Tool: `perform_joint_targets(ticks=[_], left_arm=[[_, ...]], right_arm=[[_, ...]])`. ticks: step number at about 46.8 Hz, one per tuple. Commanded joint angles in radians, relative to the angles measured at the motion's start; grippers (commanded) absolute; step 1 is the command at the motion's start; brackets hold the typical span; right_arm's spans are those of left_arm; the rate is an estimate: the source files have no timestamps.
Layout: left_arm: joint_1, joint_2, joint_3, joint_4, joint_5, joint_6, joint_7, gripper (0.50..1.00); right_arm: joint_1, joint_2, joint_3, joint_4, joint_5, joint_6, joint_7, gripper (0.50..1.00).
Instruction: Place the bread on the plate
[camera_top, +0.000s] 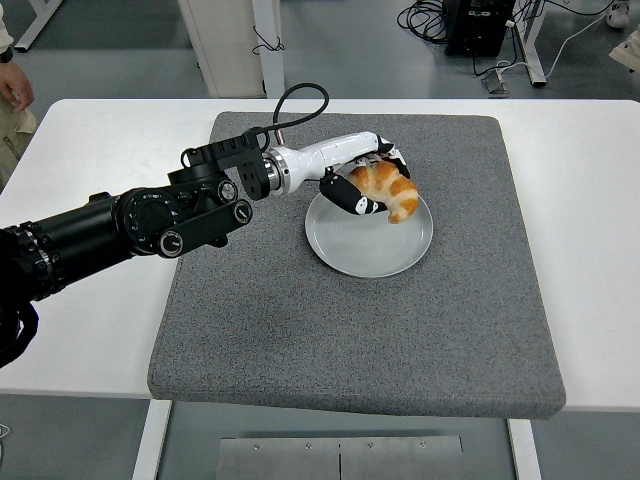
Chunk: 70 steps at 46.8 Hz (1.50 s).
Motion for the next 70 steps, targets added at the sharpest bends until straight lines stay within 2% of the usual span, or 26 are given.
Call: perform_joint_targets(ticks=[1, 21, 29, 70], left_arm=[[0.022, -0.003, 0.001, 0.000, 0.003, 0.002, 0.000, 0.500], [0.030, -0.027, 0.047, 0.038, 0.011, 0.041, 0.002, 0.500], [0.028, -0.050, 0.102, 0.062, 0.060, 0.083, 0.002, 0.500], [0.031, -0.055, 0.121, 0.079, 0.067, 0.108, 0.005, 0.500]], right_arm=[[0.000, 0.000, 0.000, 0.000, 0.000, 0.000, 0.000, 1.000], [0.000, 0.000, 0.000, 0.000, 0.000, 0.000, 0.000, 1.000], [0.000, 0.000, 0.000, 0.000, 0.000, 0.000, 0.000, 1.000], [0.000, 0.000, 0.000, 0.000, 0.000, 0.000, 0.000, 1.000]])
